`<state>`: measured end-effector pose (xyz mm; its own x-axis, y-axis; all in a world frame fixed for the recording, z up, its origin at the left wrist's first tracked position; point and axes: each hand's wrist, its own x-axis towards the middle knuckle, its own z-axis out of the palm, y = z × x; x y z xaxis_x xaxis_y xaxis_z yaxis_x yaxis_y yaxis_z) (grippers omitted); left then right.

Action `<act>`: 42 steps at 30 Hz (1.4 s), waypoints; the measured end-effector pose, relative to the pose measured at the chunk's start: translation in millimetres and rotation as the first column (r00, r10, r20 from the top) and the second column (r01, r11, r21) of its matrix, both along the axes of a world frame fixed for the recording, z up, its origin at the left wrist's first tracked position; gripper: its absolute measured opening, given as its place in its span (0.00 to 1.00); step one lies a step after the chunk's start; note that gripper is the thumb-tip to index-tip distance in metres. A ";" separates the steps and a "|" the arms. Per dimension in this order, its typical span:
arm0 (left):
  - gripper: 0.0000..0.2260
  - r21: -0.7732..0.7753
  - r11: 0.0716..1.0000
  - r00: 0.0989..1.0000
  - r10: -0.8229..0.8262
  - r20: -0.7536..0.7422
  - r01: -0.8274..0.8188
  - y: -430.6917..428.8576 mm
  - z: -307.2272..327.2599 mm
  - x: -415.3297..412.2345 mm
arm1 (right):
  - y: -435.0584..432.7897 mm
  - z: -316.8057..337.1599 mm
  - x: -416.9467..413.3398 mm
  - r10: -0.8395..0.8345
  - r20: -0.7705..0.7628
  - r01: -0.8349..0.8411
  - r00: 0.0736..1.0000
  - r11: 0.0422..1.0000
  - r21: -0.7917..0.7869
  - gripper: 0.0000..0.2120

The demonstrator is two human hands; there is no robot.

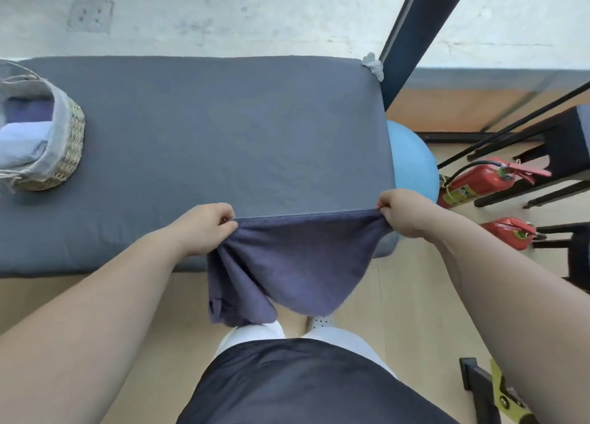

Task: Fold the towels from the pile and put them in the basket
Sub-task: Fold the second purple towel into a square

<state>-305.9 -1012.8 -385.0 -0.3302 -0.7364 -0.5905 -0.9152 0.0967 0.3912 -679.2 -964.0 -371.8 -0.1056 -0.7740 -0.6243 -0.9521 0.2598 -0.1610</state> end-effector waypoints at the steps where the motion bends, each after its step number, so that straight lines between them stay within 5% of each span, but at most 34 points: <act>1: 0.08 0.010 1.000 1.000 0.018 0.003 -0.018 -12.4 -13.2 2.0 | -10.2 -8.7 1.8 -0.033 -0.010 0.033 0.999 0.999 -0.003 0.11; 13: 0.04 -0.019 0.972 0.972 0.234 -0.034 -0.235 -148.2 -171.5 -37.3 | -124.5 -175.4 -15.8 -0.512 0.063 0.516 0.856 0.850 -0.107 0.11; 18: 0.04 -0.156 0.945 0.958 0.288 -0.019 -0.287 -184.6 -217.3 -63.9 | -173.2 -225.2 -35.2 -0.381 -0.029 0.364 0.924 0.902 -0.234 0.10; 30: 0.07 -0.537 0.844 0.999 0.009 0.036 0.012 -295.6 -235.3 -113.6 | -285.3 -248.0 -87.4 -0.247 -0.110 0.152 0.963 0.830 -0.536 0.12; 34: 0.15 -0.550 0.832 0.994 0.109 0.024 -0.077 -301.6 -240.0 -126.4 | -279.3 -243.7 -32.9 -0.289 -0.094 0.168 0.953 0.759 -0.628 0.26; 39: 0.16 -0.608 0.734 0.946 0.307 -0.103 -0.304 -257.9 -237.9 -92.8 | -239.5 -259.9 110.0 0.112 -0.027 -0.112 0.993 0.886 -0.451 0.33; 42: 0.15 -0.591 0.703 0.893 0.444 -0.071 -0.396 -223.2 -231.7 -51.0 | -227.2 -278.3 149.7 0.169 -0.005 -0.157 0.986 0.908 -0.388 0.32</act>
